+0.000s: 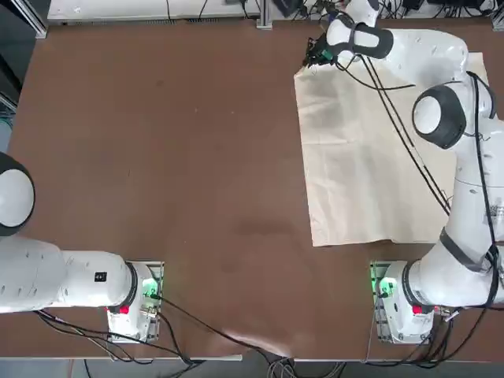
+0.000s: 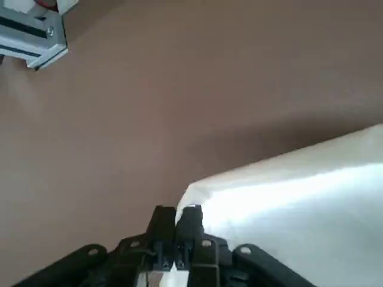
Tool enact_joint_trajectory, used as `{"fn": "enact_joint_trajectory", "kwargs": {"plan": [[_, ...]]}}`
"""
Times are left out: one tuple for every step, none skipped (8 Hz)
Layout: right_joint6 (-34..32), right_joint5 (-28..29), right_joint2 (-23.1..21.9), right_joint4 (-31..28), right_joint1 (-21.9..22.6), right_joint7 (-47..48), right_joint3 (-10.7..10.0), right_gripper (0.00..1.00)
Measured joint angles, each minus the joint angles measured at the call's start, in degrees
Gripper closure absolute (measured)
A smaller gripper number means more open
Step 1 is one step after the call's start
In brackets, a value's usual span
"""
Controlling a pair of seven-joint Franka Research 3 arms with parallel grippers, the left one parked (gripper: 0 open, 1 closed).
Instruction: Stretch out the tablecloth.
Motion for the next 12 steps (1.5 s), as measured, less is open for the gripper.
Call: {"fn": "enact_joint_trajectory", "kwargs": {"plan": [[0.0, 1.7, 0.0, 0.4, 0.0, 0.0, -0.4, 0.98], [0.0, 3.1, 0.0, 0.8, 0.0, 0.1, -0.6, 0.98], [0.0, 3.9, 0.0, 1.1, 0.1, 0.6, -0.8, 0.98], [0.0, 4.1, 0.1, 1.2, 0.1, 1.5, -1.0, 0.98], [0.0, 4.6, 0.1, 1.3, 0.2, 2.1, -1.1, 0.98], [0.0, 5.7, 0.1, 1.3, 0.2, 2.3, -1.1, 0.98], [0.0, 6.3, 0.1, 1.3, 0.3, 2.4, -1.2, 0.98], [0.0, 6.4, 0.2, 1.3, 0.3, 2.5, -1.2, 0.97], [0.0, 6.4, 0.2, 1.3, 0.3, 2.6, -1.3, 0.97], [0.0, 6.6, 0.2, 1.3, 0.3, 2.7, -1.3, 0.97], [0.1, 6.8, 0.2, 1.4, 0.3, 2.7, -1.4, 0.96], [0.1, 6.9, 0.4, 1.8, 0.3, 2.7, -1.5, 0.94]]}}
